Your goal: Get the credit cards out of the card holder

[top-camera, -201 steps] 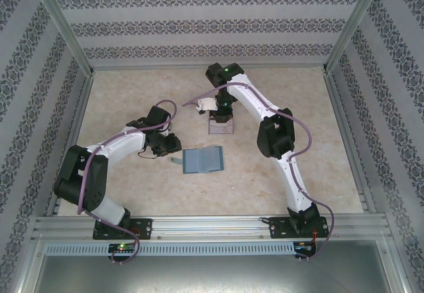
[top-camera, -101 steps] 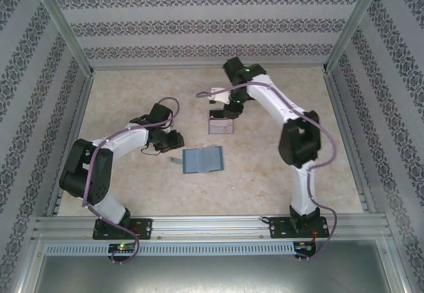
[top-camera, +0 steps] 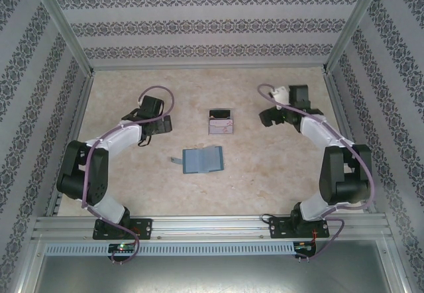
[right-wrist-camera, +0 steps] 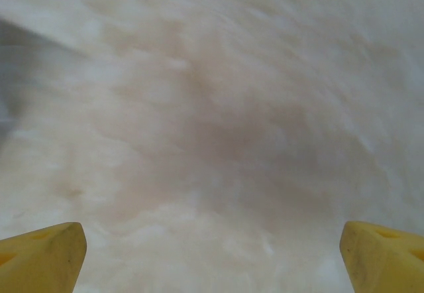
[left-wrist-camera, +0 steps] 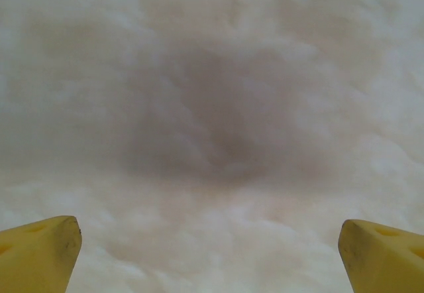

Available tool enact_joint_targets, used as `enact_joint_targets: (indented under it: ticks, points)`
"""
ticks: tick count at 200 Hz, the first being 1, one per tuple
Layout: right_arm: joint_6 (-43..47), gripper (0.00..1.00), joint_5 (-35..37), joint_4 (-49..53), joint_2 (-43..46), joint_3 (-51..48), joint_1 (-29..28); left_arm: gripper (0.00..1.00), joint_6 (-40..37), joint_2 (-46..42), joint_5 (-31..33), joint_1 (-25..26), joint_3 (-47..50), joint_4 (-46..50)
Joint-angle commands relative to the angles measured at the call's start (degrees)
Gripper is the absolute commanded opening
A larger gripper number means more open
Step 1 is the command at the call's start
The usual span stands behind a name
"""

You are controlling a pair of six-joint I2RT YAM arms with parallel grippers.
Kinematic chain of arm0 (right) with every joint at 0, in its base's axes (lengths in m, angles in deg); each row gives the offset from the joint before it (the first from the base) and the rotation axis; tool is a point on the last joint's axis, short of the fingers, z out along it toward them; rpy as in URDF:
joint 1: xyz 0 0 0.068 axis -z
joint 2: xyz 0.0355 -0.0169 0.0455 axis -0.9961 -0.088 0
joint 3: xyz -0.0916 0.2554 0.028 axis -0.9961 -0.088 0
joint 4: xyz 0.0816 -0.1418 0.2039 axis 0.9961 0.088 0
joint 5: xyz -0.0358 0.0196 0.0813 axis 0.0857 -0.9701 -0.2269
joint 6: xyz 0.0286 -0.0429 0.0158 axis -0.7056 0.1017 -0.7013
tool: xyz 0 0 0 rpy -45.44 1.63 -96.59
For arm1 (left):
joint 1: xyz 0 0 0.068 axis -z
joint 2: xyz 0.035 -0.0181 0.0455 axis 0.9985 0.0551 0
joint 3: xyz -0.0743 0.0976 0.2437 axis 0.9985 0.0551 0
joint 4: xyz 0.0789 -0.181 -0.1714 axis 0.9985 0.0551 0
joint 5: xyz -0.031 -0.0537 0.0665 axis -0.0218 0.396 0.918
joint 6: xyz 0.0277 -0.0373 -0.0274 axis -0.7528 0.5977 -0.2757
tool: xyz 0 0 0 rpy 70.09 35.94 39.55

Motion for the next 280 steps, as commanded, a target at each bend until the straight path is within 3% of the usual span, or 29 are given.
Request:
enact_joint_targets:
  ticks: [1,14,30,42,59,95,105,138,149,169,180,194,280]
  points:
    - [-12.63,0.98,5.56,-15.4,3.08,-5.54,2.13,0.99,-4.14,-1.51,10.33,-3.72,2.41,-6.29]
    - [-12.76,0.98,7.51,-22.55,4.77,-9.76,2.22,0.97,-3.54,-1.84,7.66,-6.38,3.07,-8.82]
    - [-13.69,0.98,9.03,-22.45,7.04,-11.77,2.4,0.97,-4.59,-2.6,5.25,-8.67,4.45,-12.48]
    - [-14.5,0.98,10.04,-20.96,9.73,-13.78,2.31,0.98,-6.04,-3.12,6.62,-9.4,4.98,-13.19]
    - [-15.73,0.98,10.73,-26.25,12.06,-19.9,2.49,1.0,-9.08,-4.61,9.16,-9.98,8.37,-16.3]
    - [-17.47,0.98,8.94,-37.3,10.05,-25.31,2.49,1.0,-18.62,-5.9,6.53,-10.52,25.35,-48.95]
    - [-18.16,0.98,8.59,-40.57,8.39,-25.62,2.45,1.0,-18.25,-6.67,5.02,-10.85,25.55,-48.6]
    - [-17.43,0.98,9.07,-45.66,4.93,-26.57,0.96,1.0,-21.6,-2.35,-0.92,-11.32,30.01,-63.4]
    - [-17.41,0.98,9.19,-48.62,4.61,-28.02,0.82,1.0,-20.98,-3.41,-2.38,-11.48,30.15,-61.16]
    - [-16.64,0.98,8.01,-57.05,2.39,-31.41,0.7,1.0,-20.69,-2.13,-6.92,-13.01,32.45,-65.86]
    - [-16.31,0.98,8.76,-56.6,2.65,-31.45,0.32,1.0,-21.46,0.54,-7.76,-13.28,34.84,-74.75]
    - [-16.09,0.98,9.17,-57.27,2.36,-31.47,0.04,1.0,-20.42,-1.15,-7.56,-13.43,33.65,-69.2]
    - [-16.28,0.98,10.85,-56.95,2.61,-31.56,-0.28,1.0,-21.38,-0.19,-8.49,-13.43,33.2,-69.96]
